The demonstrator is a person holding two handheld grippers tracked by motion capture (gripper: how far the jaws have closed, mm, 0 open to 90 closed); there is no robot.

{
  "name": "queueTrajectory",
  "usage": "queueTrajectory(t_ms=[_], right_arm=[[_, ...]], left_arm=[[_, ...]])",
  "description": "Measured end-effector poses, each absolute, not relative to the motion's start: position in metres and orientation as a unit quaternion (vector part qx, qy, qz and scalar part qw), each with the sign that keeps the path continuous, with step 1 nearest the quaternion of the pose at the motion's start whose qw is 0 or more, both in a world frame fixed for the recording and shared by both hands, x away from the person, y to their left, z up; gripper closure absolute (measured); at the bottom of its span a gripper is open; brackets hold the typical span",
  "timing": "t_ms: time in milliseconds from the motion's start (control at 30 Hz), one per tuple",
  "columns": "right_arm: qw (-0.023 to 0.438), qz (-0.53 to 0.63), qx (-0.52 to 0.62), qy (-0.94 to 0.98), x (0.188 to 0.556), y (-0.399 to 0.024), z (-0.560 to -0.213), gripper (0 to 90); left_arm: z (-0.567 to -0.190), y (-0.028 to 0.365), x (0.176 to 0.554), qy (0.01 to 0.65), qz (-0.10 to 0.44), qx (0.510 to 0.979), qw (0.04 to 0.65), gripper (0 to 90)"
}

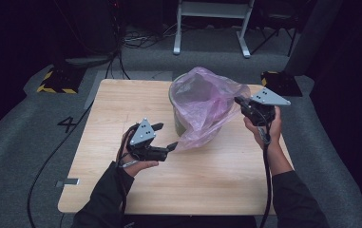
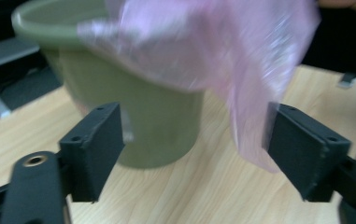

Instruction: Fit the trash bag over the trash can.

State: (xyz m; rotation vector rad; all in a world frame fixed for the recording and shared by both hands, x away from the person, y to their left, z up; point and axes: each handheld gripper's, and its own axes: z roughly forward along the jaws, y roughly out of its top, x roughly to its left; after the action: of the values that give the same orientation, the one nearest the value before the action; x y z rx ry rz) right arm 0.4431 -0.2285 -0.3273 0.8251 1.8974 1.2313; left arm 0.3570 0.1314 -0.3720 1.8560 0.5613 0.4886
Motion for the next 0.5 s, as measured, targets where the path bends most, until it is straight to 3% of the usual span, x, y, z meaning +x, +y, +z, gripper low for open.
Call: queueTrajectory(t_ms=[233,500], right_arm=[[0.362,0.473,0.318,0.738,0.443,-0.226,-0.324,90.0],[0.364,0.47,0.315,0.74,0.443,-0.223,-0.324,90.0]], left_arm=[[-0.341,0.113,0.342,0.198,0.208,0.777,0.56,15.3],[-0.324,0.087,0.367,0.261,0.235,0.754,0.555,15.3]])
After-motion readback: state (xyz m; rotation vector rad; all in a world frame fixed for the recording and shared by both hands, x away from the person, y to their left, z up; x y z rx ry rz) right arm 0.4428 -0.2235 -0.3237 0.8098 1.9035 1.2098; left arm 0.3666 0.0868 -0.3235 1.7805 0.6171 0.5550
